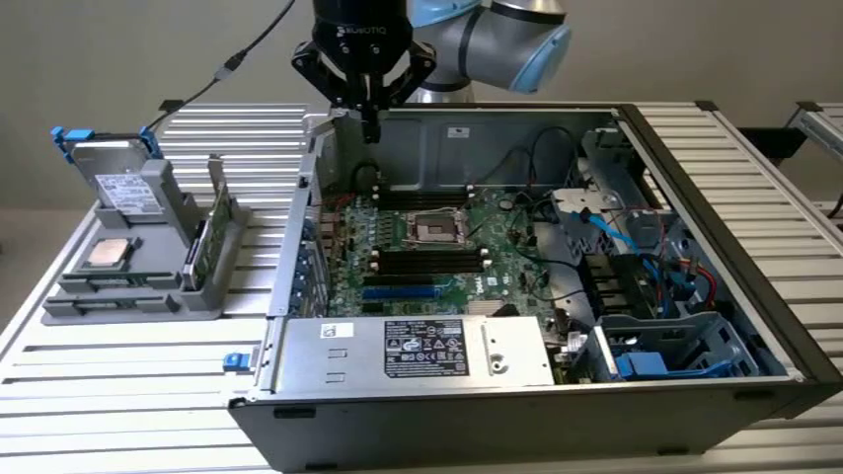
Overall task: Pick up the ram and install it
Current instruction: 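Reach for the ram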
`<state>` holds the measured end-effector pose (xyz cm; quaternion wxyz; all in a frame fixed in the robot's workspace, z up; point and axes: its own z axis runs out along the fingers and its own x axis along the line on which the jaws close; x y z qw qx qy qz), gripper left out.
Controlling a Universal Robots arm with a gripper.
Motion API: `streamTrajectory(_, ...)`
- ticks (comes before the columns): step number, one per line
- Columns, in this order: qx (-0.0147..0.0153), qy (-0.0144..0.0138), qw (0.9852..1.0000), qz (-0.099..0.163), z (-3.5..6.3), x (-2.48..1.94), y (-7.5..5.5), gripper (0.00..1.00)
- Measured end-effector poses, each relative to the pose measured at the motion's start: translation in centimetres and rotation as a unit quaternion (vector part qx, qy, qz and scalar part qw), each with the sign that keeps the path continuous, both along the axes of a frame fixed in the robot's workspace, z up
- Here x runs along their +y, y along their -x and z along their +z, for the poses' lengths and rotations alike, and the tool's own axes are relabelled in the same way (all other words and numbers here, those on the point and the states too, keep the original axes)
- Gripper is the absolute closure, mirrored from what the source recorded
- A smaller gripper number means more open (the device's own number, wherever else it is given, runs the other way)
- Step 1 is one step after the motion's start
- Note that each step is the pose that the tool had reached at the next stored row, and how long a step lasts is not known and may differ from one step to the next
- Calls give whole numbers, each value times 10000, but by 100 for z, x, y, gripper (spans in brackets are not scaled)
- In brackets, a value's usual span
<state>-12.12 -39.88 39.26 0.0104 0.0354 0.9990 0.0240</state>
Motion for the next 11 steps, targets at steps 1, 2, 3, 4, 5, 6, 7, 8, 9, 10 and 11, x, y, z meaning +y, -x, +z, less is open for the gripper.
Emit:
streamTrajectory(1, 0, 0, 10000, 0, 0, 0, 0, 90)
streamTrajectory(2, 0, 0, 10000, 0, 0, 0, 2, 90)
streamTrajectory(3, 1, 1, 10000, -1, 1, 0, 10, 90)
streamTrajectory(4, 2, 1, 10000, 0, 1, 0, 34, 90)
streamTrajectory(5, 4, 1, 10000, 0, 1, 0, 69, 90)
streamTrajectory(6, 13, 0, 10000, 0, -1, 0, 107, 90)
streamTrajectory(7, 32, 0, 10000, 0, -2, 0, 140, 90)
streamTrajectory(8, 54, 0, 10000, 0, -3, 0, 171, 90)
streamTrajectory(9, 82, 0, 10000, 0, -5, 0, 207, 90)
streamTrajectory(10, 112, -1, 9999, 0, -7, 0, 243, 90)
streamTrajectory(11, 149, -1, 9999, 0, -11, 0, 281, 90)
